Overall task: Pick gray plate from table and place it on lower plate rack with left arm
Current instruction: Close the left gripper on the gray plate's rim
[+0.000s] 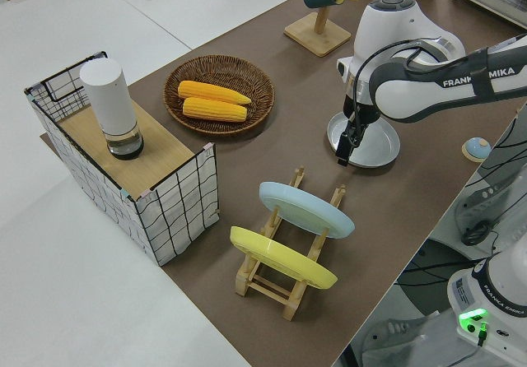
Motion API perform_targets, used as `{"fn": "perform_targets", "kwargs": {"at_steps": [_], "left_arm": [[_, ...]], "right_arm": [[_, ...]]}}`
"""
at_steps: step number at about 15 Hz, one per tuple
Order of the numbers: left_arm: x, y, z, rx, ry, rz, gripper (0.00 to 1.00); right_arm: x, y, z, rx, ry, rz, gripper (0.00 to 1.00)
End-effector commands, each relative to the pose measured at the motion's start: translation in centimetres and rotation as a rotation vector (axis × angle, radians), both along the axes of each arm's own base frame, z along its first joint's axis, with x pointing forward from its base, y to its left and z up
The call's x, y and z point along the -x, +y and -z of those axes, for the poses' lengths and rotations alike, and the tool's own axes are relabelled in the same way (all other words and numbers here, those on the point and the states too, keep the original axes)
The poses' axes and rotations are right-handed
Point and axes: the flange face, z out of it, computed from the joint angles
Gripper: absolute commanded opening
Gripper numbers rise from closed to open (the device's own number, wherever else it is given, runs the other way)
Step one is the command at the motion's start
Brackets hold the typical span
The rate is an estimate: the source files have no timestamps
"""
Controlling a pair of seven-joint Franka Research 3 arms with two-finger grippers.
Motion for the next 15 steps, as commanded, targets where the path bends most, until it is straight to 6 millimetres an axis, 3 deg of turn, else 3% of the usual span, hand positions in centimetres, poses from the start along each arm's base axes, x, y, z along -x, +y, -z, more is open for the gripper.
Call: {"fn": "perform_targets", "kwargs": {"at_steps": [1, 6, 8, 12, 15], "left_arm": [[0.3, -0.8, 2.2, 0.026, 0.021, -0.051, 0.98], [0.1, -0.9, 5.0, 0.034, 0.061, -0.057, 0.96], [0.0, -0.9, 5.3, 0.034, 0.057, -0.059, 0.9], [-0.1, -0.9, 5.3, 0.045, 0.048, -0.091, 0.31], [-0.1, -0.9, 5.5, 0.045, 0.053, -0.091, 0.04]], "right_arm": [[0.2, -0.1, -0.4, 0.002, 0.004, 0.014, 0.983], [0.2, -0.1, -0.4, 0.002, 0.004, 0.014, 0.983], [0.2, -0.1, -0.4, 0.003, 0.002, 0.014, 0.983], [0.2, -0.1, -0.4, 0.002, 0.004, 0.014, 0.983], [0.2, -0.1, -0.4, 0.003, 0.002, 0.014, 0.983]]}}
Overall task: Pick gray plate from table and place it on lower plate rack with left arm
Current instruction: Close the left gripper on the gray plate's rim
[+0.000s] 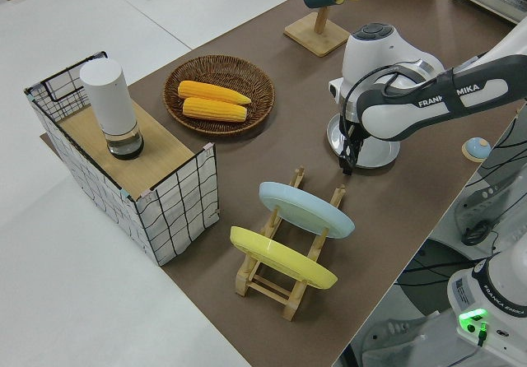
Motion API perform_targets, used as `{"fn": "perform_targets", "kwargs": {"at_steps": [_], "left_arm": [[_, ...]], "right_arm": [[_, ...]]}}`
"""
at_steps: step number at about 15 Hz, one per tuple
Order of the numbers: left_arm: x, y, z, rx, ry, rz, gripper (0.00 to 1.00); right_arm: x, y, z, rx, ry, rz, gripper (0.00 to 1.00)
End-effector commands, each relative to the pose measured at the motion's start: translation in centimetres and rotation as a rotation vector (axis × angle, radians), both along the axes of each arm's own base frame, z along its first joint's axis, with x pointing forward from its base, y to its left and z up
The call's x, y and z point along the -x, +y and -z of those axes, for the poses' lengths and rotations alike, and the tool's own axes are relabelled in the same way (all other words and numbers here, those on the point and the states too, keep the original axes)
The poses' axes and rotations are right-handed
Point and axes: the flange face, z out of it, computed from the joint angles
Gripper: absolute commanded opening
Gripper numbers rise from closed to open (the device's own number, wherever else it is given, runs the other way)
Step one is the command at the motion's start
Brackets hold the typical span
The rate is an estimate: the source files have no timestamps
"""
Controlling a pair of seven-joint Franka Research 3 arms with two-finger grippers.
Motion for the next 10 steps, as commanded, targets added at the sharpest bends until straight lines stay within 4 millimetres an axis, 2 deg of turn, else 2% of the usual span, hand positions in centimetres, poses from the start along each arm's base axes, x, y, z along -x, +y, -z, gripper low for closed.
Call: {"fn": "perform_targets", "kwargs": {"at_steps": [1, 6, 10], "left_arm": [[0.24, -0.34, 0.61, 0.006, -0.004, -0.019, 0.0], [0.18, -0.35, 0.49, 0.007, -0.007, -0.016, 0.0], [-0.09, -0.29, -0.36, 0.007, -0.016, -0.019, 0.0]], "right_arm": [[0.23, -0.12, -0.44, 0.003, 0.002, 0.014, 0.983], [0.21, -0.28, -0.44, 0.003, 0.002, 0.017, 0.983], [0.23, -0.12, -0.44, 0.003, 0.002, 0.014, 0.983]]}}
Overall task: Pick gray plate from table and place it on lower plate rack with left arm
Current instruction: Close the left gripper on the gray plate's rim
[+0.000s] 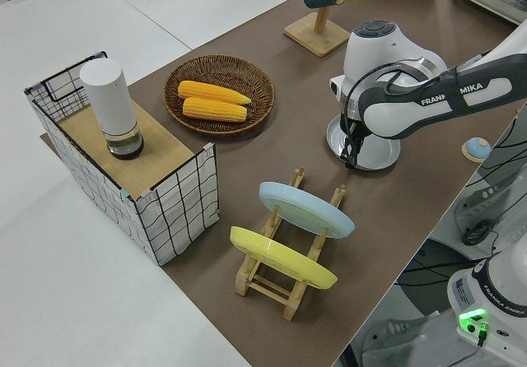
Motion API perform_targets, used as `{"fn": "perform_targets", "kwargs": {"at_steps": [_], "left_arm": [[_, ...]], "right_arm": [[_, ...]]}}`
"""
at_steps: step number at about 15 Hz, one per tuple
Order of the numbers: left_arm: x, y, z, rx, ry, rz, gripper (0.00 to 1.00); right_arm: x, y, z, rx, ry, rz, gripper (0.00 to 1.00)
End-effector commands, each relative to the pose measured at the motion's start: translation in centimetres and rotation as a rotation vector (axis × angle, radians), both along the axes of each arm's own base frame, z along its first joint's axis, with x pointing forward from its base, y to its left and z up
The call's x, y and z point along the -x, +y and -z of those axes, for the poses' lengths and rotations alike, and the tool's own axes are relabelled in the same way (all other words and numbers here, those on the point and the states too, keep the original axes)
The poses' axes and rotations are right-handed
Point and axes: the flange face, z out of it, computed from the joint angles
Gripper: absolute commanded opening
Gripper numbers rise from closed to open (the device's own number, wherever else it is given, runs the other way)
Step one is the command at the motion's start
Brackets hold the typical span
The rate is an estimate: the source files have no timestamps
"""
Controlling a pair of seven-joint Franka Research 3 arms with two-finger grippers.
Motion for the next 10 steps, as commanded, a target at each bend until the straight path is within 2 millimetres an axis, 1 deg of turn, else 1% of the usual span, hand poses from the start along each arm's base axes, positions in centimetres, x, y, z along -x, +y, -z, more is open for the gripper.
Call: {"fn": "perform_targets", "kwargs": {"at_steps": [1, 6, 8, 10], "left_arm": [[-0.3, -0.1, -0.1, 0.001, -0.013, -0.016, 0.0], [-0.7, -0.1, -1.1, -0.001, -0.033, 0.001, 0.0], [-1.3, -0.1, -2.5, -0.006, -0.04, 0.008, 0.0], [-2.2, 0.1, -4.5, -0.03, -0.035, 0.022, 0.0]], "right_arm": [[0.2, -0.1, -0.4, 0.003, 0.002, 0.014, 0.983], [0.2, -0.1, -0.4, 0.002, 0.004, 0.014, 0.983], [0.2, -0.1, -0.4, 0.002, 0.004, 0.014, 0.983], [0.2, -0.2, -0.5, 0.002, 0.001, 0.015, 0.983]]}}
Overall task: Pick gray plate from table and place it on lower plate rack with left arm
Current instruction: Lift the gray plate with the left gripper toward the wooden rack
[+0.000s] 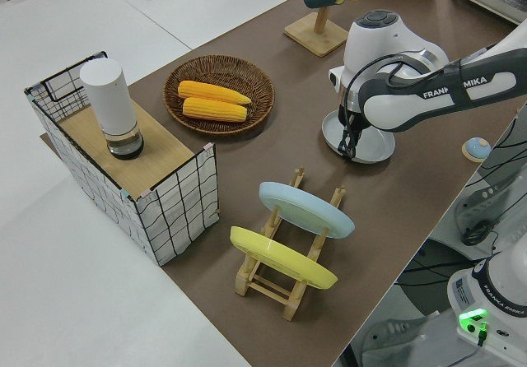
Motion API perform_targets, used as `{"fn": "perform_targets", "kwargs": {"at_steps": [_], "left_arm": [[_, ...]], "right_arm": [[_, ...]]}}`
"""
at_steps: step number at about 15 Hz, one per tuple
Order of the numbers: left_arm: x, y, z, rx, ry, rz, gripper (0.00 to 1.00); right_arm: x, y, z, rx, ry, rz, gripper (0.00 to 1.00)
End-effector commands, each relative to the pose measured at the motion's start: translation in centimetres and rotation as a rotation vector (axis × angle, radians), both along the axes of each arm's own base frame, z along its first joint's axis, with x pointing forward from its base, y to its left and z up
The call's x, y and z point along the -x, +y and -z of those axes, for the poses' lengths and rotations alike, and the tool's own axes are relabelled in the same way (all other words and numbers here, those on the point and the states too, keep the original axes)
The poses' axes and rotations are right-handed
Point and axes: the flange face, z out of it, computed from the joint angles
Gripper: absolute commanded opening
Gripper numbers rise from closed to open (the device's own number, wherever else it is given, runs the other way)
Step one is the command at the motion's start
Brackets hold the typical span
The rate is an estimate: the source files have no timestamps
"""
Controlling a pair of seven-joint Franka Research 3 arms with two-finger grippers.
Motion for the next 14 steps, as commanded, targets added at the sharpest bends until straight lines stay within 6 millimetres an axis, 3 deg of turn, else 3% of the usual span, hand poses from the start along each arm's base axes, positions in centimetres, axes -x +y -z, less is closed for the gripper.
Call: {"fn": "perform_targets", "kwargs": {"at_steps": [1, 14], "left_arm": [[-1.6, 0.2, -3.8, -0.04, -0.003, 0.024, 0.0], [-3.1, 2.7, -12.0, -0.209, 0.068, 0.052, 0.0]], "right_arm": [[0.2, -0.1, -0.4, 0.003, 0.002, 0.014, 0.983], [0.2, -0.2, -0.4, 0.002, 0.004, 0.015, 0.983]]}}
